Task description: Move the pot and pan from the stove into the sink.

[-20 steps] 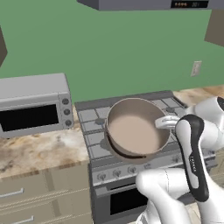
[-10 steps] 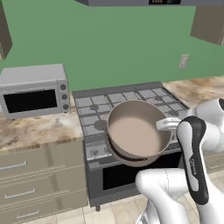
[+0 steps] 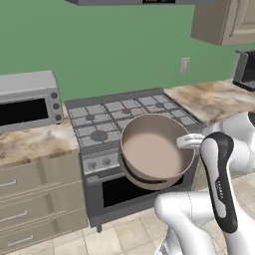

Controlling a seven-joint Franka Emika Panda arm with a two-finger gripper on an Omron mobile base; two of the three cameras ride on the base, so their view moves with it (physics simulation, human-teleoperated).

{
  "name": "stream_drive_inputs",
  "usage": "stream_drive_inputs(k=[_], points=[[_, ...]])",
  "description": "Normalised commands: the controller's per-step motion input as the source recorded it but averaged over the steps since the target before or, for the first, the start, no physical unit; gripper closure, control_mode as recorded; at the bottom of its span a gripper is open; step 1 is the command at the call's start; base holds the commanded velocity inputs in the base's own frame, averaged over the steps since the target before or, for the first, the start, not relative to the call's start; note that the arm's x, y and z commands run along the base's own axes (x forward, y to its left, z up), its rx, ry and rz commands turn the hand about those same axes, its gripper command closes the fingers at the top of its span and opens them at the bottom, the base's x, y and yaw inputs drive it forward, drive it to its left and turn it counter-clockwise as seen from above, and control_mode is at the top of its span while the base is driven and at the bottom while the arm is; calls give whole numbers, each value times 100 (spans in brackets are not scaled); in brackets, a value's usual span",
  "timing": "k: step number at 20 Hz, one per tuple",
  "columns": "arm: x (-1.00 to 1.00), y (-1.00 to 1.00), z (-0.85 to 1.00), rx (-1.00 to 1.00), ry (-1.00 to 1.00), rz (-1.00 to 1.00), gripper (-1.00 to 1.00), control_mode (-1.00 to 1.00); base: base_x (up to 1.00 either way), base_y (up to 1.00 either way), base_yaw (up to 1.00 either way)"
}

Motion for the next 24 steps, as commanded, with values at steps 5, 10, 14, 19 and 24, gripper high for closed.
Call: stream_drive_inputs(k=[5,10,14,19,24], points=[[0,0,0,0,0,0,100,100,2,-5,-47],[0,0,0,0,0,0,100,100,4,-1,-50],[0,0,0,0,0,0,100,100,2,-1,-50],[0,0,0,0,0,0,100,100,2,-1,-50],[0,0,0,0,0,0,100,100,1,-2,-50]])
